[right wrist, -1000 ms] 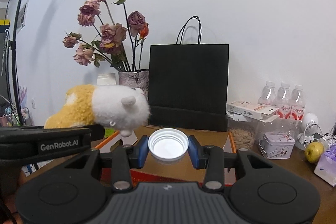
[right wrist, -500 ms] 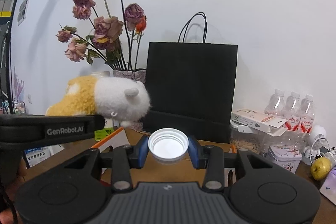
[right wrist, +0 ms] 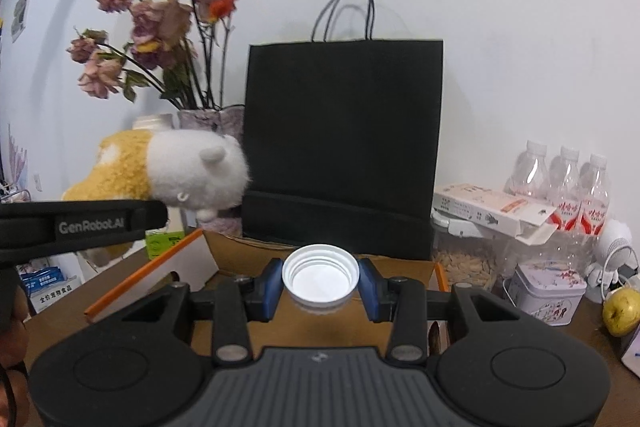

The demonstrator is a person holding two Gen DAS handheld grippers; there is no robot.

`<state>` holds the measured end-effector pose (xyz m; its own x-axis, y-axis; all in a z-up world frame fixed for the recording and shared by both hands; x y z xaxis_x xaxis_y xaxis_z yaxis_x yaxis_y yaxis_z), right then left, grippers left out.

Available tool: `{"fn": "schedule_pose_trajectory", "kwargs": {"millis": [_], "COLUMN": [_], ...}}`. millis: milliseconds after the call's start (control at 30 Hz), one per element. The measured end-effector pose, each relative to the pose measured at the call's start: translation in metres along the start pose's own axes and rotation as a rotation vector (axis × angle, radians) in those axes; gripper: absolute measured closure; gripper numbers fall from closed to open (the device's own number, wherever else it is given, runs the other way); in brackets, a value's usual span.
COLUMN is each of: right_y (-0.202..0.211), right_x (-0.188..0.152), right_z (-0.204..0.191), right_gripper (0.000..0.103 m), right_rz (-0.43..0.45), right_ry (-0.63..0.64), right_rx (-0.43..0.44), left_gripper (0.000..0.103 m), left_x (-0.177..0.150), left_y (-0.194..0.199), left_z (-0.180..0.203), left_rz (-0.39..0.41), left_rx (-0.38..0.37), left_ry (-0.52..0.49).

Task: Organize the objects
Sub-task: 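Carry the plush sheep and white cap toward the red box with both grippers, then open the left gripper over the box while the right gripper releases the cap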

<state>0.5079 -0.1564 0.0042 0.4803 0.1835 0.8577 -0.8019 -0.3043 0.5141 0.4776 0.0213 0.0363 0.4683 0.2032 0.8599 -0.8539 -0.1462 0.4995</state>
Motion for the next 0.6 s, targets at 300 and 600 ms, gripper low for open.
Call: {"fn": "schedule_pose_trajectory", "kwargs": {"millis": [300, 600], "right_y": [-0.028, -0.055], "right_x": [-0.002, -0.008], "right_z": [0.013, 0.019], "right_gripper": [0.064, 0.064], "right_rz": [-0.046, -0.104], "right_ry": [-0.036, -0.038], "right_rx": [0.011, -0.032], "left_gripper": [0.050, 0.050], "left_x": [0.000, -0.007], "left_y": [-0.026, -0.047], "left_z": [0.005, 0.010], "left_rz": [-0.019, -0.069], "left_rx": [0.012, 0.027], "left_ry": [-0.010, -0.041]}}
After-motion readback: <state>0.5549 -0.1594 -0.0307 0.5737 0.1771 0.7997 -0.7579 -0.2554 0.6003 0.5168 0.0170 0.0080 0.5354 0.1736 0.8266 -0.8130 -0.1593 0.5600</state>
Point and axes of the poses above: each gripper's, at about its wrist camera, not at the fingertips, and y roughly against the way its jaws point, z to its right, x to its top, the point moved 2 cm from there along -y, roughly the way its jaws point, and after that the axes turned 11 degrees about -z, right-handed, at the moved point
